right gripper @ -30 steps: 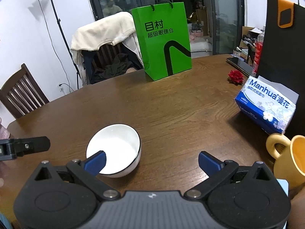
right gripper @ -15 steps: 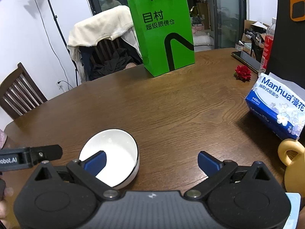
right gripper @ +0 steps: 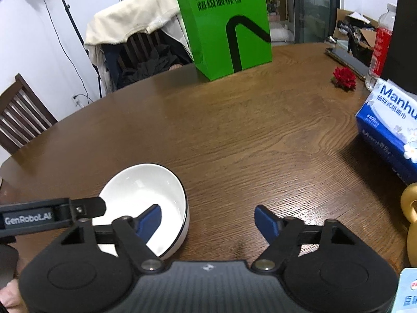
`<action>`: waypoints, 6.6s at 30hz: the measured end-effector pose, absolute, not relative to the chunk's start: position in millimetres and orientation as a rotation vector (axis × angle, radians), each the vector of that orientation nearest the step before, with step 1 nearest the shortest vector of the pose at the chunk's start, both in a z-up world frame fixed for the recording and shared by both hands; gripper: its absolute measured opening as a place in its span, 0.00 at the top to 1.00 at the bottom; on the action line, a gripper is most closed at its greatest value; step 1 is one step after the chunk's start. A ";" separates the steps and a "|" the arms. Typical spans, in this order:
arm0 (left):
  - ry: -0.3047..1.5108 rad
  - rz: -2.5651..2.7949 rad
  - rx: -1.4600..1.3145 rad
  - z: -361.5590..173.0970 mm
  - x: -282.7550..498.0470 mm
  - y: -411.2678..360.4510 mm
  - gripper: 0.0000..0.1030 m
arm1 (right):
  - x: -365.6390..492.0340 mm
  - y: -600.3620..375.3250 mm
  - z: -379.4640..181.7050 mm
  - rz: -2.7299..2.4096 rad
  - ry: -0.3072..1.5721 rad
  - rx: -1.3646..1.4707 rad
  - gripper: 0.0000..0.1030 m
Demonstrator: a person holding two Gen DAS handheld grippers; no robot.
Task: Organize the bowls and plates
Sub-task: 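Lower both grippers onto the white bowl rim and close them, then lift the white bowl with both grippers and carry it toward the blue bowl, then carry the white bowl with both grippers over the blue bowl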
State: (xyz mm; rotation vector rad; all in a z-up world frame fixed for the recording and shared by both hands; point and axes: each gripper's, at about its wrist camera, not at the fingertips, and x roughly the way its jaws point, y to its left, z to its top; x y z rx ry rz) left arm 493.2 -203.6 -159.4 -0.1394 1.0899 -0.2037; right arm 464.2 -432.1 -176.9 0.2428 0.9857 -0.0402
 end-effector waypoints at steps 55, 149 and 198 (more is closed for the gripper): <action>1.192 -0.235 -0.170 -186.4 516.5 -222.7 0.91 | 492.0 -413.5 -196.3 -0.004 1.103 0.265 0.93; 1.047 -0.129 -0.245 -81.3 378.9 -84.8 0.91 | 378.4 -290.1 -82.6 0.138 1.015 0.187 0.93; 1.009 0.023 -0.319 -58.6 299.2 50.4 0.91 | 331.9 -154.2 -57.8 0.306 1.016 0.105 0.93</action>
